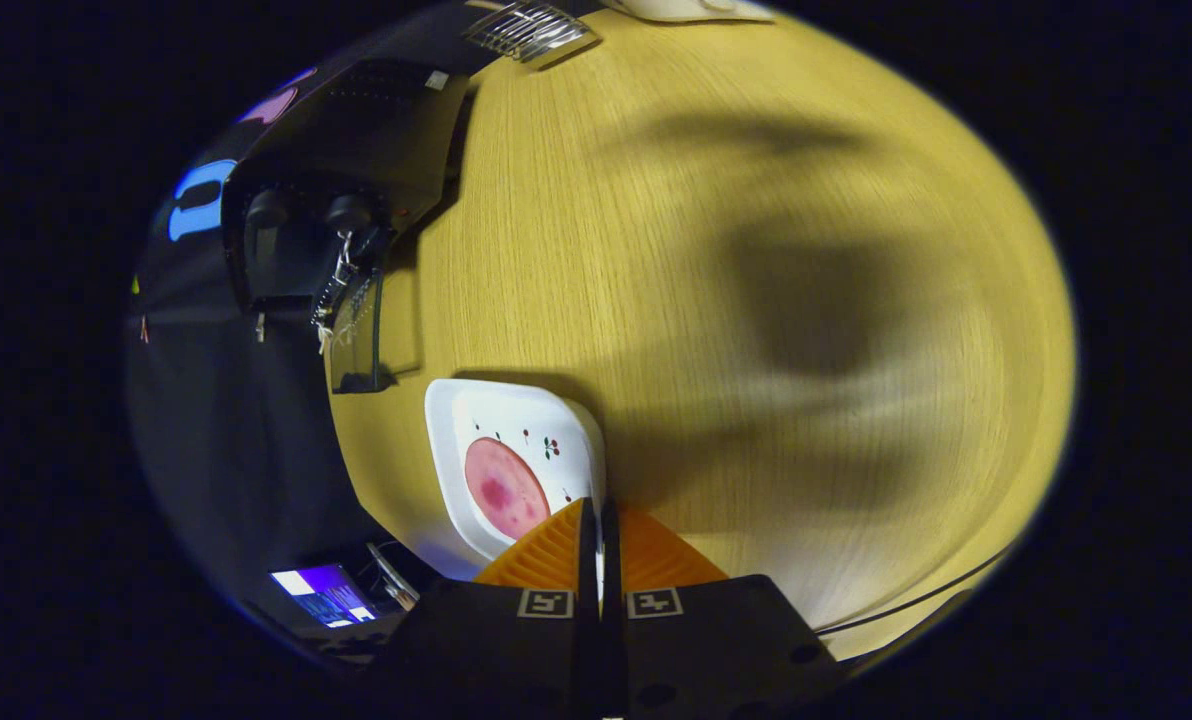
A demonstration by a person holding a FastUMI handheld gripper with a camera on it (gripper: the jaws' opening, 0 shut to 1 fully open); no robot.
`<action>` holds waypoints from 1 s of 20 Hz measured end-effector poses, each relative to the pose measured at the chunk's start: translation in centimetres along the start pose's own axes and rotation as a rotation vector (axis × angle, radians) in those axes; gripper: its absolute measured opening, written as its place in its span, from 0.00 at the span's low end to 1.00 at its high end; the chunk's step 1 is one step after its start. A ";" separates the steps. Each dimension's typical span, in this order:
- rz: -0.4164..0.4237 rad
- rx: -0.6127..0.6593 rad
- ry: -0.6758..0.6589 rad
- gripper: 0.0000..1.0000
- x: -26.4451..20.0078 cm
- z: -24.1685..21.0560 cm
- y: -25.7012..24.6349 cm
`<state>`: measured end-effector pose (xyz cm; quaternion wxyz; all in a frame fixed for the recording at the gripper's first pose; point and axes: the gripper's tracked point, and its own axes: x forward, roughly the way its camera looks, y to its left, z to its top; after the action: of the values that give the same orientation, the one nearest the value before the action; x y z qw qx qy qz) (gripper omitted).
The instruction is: Open the toaster oven, put the food inside, and close the toaster oven door.
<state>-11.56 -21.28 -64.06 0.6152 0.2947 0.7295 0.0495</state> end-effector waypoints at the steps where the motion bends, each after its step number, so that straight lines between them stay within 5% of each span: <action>1: 0.012 0.028 -0.030 0.05 -0.4 -0.6 -0.1; 4: 0.054 0.122 -0.125 0.05 -1.6 -2.3 1.0; 11: 0.266 0.346 -0.320 0.05 -1.0 -5.6 13.8; 17: 0.391 0.577 -0.438 0.05 4.0 -1.3 23.5; 20: 0.388 0.666 -0.493 0.05 6.0 2.1 25.5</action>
<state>-0.57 2.01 -58.67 0.6215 0.6106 0.4688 -0.1451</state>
